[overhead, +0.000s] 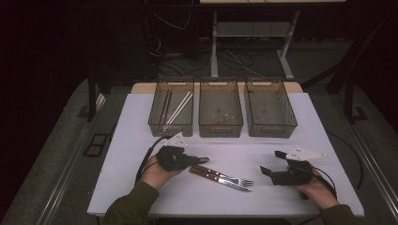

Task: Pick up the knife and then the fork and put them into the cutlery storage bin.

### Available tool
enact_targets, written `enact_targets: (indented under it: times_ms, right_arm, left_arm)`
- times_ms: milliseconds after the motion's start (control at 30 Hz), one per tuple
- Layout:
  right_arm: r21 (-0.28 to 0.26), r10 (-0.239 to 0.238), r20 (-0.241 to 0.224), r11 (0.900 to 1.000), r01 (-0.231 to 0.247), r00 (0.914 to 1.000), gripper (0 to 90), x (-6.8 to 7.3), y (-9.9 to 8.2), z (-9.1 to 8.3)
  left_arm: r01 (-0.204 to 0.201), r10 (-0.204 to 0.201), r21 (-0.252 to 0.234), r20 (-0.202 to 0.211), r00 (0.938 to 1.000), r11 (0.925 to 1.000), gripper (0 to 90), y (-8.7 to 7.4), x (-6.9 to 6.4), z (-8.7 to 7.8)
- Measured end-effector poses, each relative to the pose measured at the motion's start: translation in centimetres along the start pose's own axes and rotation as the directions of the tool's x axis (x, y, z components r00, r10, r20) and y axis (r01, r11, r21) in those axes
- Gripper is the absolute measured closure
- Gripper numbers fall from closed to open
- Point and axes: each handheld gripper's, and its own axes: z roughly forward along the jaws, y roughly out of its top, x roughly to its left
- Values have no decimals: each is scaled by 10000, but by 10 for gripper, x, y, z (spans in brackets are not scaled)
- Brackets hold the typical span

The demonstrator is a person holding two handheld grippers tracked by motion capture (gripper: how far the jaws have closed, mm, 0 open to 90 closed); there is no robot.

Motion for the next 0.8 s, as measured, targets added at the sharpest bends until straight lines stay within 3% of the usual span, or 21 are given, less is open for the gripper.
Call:
enact_targets:
  times_ms: [300, 567, 800]
  right_arm:
    - [-157, 2, 23, 9999, -2, 10000, 154, -2, 1, -1]
    - [-189, 89, 50, 9998, -88, 9999, 155, -2, 0, 0]
    - [-301, 155, -5, 9994, -155, 9999, 154, -2, 1, -1]
  left_arm:
    - [47, -50, -412, -57, 10000, 9991, 874, 40, 14, 10]
    - [162, -169, -630, -101, 9998, 9979, 873, 88, 39, 19]
    - [456, -480, -1123, -182, 9987, 9926, 873, 131, 61, 29]
